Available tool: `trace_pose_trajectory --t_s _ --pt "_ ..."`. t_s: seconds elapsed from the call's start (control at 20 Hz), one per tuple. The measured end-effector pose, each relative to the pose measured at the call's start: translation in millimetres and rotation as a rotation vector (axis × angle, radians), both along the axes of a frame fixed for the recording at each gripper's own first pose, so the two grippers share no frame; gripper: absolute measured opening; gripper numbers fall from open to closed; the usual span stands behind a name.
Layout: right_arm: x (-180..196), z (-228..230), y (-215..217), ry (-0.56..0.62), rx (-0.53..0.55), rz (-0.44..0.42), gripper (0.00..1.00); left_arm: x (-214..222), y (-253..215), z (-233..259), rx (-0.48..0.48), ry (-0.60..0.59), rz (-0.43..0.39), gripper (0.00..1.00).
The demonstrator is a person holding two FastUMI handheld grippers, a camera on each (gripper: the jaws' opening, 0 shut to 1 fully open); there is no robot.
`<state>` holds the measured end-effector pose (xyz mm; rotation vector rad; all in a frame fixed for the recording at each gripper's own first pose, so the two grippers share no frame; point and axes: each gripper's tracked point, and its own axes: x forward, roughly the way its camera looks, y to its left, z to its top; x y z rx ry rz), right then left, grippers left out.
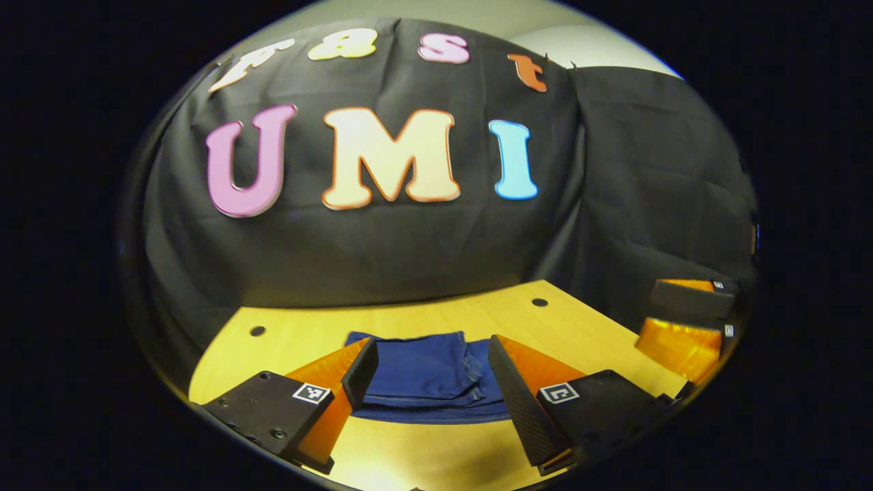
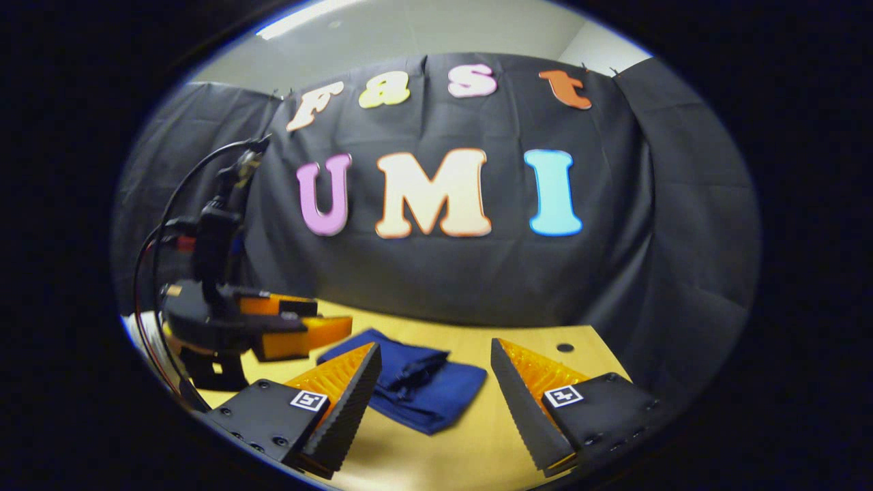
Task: Grasp the waist and the cuffs of the jeans and fold them to make the two legs overlap; first hold the waist and fold one-third of the jeans toward the cuffs, then hold the cuffs and fold the remaining one-third in the same direction to finish folding.
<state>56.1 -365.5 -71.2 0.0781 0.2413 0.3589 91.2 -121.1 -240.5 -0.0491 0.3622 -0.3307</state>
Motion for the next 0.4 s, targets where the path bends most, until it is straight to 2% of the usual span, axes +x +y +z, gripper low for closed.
trace_pose_trajectory --t_s 0.2,0.4 --pt "-16 57 54 -0.060 0.128 0.047 0.99 -39 53 47 -0.022 -0.071 0.059 0.95" --pt "-33 83 80 -0.102 0.150 0.038 0.99 -60 93 70 -0.059 -0.133 0.100 0.94"
